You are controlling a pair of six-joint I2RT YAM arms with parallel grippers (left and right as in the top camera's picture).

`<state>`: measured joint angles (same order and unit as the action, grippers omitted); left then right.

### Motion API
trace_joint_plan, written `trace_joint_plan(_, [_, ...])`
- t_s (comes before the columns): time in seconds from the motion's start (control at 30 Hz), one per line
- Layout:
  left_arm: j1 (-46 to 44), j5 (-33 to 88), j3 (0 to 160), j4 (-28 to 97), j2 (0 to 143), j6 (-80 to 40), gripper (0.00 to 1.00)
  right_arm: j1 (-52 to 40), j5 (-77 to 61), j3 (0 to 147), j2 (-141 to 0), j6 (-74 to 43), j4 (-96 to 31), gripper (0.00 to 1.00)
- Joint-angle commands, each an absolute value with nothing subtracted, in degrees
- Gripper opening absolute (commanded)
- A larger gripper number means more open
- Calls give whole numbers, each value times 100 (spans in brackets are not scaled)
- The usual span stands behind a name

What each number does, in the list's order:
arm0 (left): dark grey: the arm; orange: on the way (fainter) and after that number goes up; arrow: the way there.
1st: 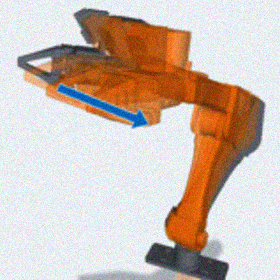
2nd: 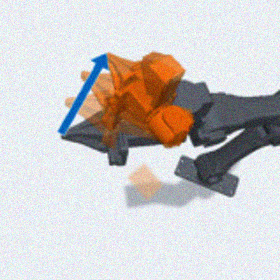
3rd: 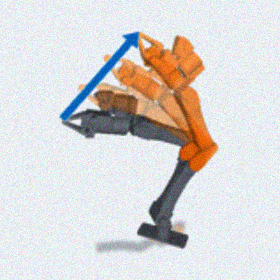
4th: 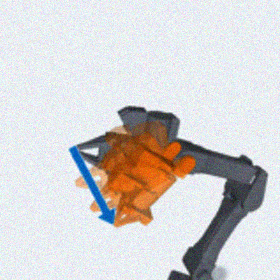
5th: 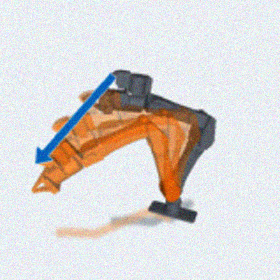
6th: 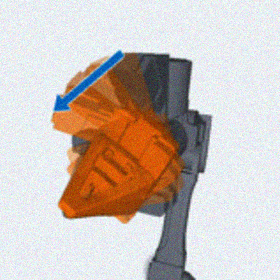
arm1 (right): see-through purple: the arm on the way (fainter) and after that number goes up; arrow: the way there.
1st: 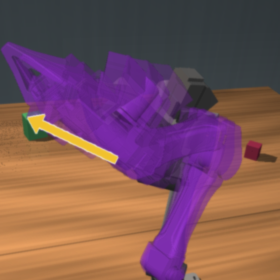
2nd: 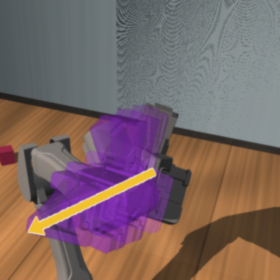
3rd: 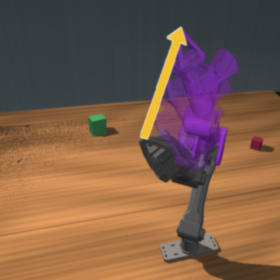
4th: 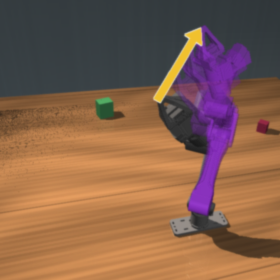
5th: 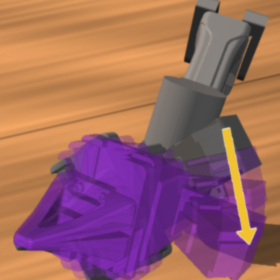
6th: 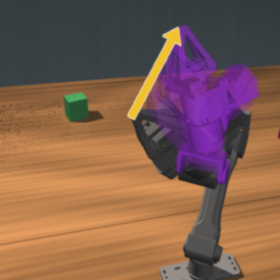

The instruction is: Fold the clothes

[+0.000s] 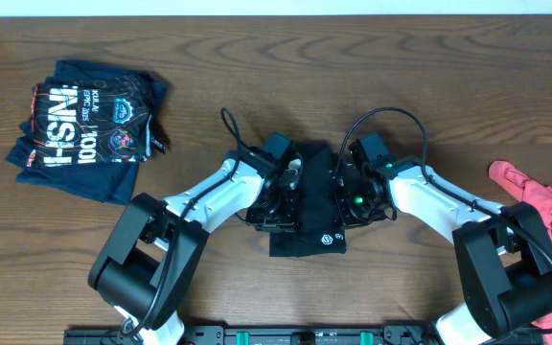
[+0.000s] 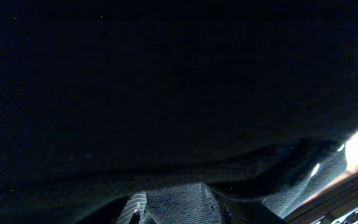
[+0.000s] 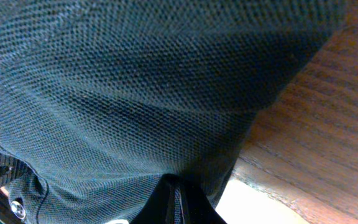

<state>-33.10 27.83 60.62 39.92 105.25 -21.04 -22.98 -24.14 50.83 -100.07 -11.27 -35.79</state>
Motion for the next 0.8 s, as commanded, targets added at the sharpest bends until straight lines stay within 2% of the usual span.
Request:
trace_joint_plan(0.0, [-3183,1723,6003,4230,10554,-1975,44,-2169,-1625,5024,-10138,-1170,-3557,5])
trace_joint_plan(0.13, [-3059,1087,6180,4342,9854,-1806,50,-2169,-1623,5024,-10138,-1173,-3555,6])
trace_joint_plan(0.23, [-2871,252,6180,4309,9268,-1811,79,-2169,-1623,5024,-10138,-1170,-3557,6])
trace_joint_plan(0.27, [-2794,154,6180,4278,9164,-1809,82,-2169,-1623,5024,-10138,-1170,-3557,6])
trace_joint_plan(0.43, [-2344,440,6160,3964,9098,-1780,91,-2169,-1603,5024,-10138,-1170,-3548,9])
trace_joint_plan(0.57, [-2014,1450,6049,3509,9288,-1472,95,-2169,-1603,5024,-10138,-1173,-3559,20])
trace_joint_plan(0.77, [-1754,2888,6023,2985,9804,-978,96,-2169,-1605,5024,-10138,-1173,-3559,23])
